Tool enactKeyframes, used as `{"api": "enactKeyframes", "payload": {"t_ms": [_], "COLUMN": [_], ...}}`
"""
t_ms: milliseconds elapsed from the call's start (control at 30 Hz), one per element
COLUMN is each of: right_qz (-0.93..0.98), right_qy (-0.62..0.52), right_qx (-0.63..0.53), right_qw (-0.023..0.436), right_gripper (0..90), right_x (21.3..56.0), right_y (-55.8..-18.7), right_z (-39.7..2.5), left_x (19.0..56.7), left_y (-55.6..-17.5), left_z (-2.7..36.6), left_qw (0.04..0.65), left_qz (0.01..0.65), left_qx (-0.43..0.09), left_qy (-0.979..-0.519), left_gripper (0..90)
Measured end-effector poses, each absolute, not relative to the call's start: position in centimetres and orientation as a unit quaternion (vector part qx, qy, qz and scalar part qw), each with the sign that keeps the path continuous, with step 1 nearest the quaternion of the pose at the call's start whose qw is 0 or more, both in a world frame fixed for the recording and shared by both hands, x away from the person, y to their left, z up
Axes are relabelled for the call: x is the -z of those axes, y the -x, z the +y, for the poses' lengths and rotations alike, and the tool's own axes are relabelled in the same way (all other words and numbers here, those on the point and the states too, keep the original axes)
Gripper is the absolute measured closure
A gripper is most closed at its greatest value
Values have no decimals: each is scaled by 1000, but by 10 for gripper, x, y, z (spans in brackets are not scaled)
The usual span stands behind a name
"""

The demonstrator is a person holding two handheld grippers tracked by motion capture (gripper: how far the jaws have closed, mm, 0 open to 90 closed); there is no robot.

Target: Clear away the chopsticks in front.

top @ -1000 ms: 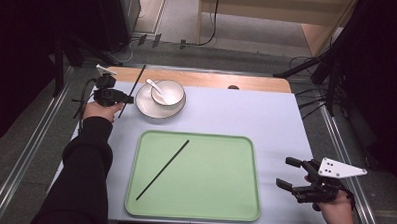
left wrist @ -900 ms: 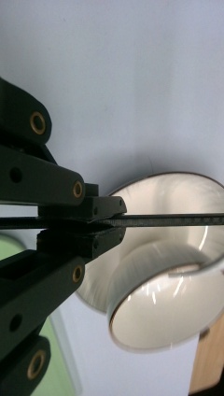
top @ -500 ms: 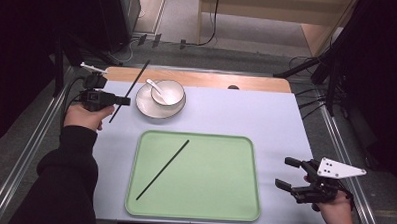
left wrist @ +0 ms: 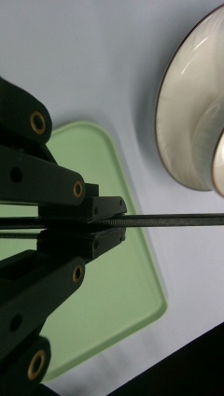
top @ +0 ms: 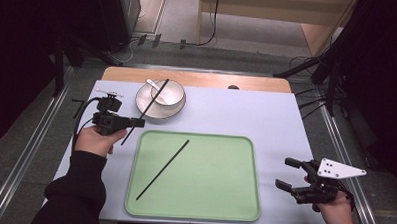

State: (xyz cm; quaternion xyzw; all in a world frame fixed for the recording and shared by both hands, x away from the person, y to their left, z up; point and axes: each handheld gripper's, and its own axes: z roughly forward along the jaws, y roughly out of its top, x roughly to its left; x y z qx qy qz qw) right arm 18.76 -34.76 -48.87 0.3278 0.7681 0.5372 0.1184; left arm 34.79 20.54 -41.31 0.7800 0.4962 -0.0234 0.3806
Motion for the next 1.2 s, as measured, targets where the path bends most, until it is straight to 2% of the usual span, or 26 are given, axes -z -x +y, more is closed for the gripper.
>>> {"api": "enactKeyframes", "payload": {"t_ms": [333, 500, 933, 1200], "right_qz": [768, 768, 769, 770], "right_qy": [-326, -326, -325, -323], "right_qx": [-538, -538, -538, -537], "right_qw": [117, 118, 118, 118], "right_gripper": [163, 163, 163, 163], "right_x": [488, 488, 487, 487], "right_y": [-187, -188, -187, -188], "right_z": [-347, -347, -347, -345], "left_x": [439, 451, 478, 495], "left_y": [-314, -294, -256, -258], "left_z": [199, 198, 195, 187], "left_qw": [370, 358, 331, 291], "left_qz": [486, 480, 492, 498], "left_qx": [16, -5, 38, 47], "left_qy": [-792, -801, -804, -816], "left_gripper": [856, 857, 856, 856]}}
